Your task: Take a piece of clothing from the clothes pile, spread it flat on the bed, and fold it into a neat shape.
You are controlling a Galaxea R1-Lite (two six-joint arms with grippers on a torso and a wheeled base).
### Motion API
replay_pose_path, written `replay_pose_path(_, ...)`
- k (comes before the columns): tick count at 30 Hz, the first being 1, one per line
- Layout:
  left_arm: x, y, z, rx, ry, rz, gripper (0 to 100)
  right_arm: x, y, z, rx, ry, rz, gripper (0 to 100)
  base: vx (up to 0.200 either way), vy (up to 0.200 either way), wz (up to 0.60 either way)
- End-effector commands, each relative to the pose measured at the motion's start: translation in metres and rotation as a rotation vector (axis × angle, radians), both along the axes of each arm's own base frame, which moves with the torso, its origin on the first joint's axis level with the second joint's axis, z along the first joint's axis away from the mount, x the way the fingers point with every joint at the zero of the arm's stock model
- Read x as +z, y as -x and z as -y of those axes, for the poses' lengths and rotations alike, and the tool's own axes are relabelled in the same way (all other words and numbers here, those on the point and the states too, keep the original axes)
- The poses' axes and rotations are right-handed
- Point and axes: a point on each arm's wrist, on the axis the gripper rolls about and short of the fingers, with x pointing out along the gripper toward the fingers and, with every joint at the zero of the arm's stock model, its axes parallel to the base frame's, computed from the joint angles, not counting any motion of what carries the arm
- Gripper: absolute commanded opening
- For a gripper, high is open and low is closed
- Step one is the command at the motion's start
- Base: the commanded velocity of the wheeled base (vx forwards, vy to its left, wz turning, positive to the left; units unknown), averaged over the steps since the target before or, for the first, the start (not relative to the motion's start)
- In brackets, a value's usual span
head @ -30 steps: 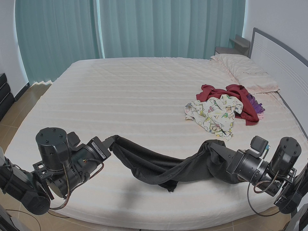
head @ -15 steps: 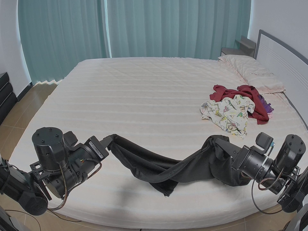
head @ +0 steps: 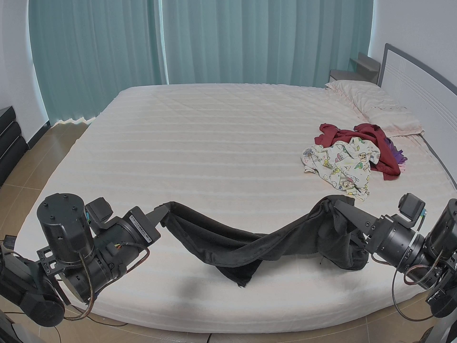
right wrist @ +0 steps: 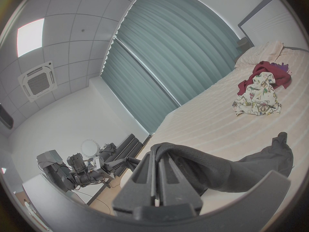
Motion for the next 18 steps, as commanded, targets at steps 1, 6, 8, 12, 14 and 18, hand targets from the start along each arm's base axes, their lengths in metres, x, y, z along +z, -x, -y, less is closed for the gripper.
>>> replay_pose_path(1,0.009,0.015,0.002,-0.046,0.006,0.035,0,0.015,0.014,0.008,0.027,-0.038,0.075,0,-0.2,0.0,0.0)
replay_pose_path(6,0.027,0.036,0.0,-0.101,0.01,0.131,0,0.031,0.033,0.018,0.118,-0.074,0.163,0,-0.2,0.0,0.0)
replay_pose_path(8,0.038,0.043,-0.005,-0.103,0.036,0.172,0,0.04,0.039,0.022,0.124,-0.099,0.209,0,-0.2,0.0,0.0)
replay_pose_path(12,0.055,0.048,-0.01,-0.097,0.035,0.235,0,0.065,0.042,0.025,0.122,-0.153,0.306,0,-0.2,0.0,0.0)
replay_pose_path(14,0.062,0.046,-0.01,-0.08,0.03,0.247,0,0.083,0.038,0.023,0.108,-0.174,0.343,0,-0.2,0.0,0.0)
replay_pose_path(18,0.088,0.034,-0.012,-0.019,0.052,0.285,0,0.133,0.021,0.028,0.037,-0.176,0.359,0,-0.15,0.0,0.0)
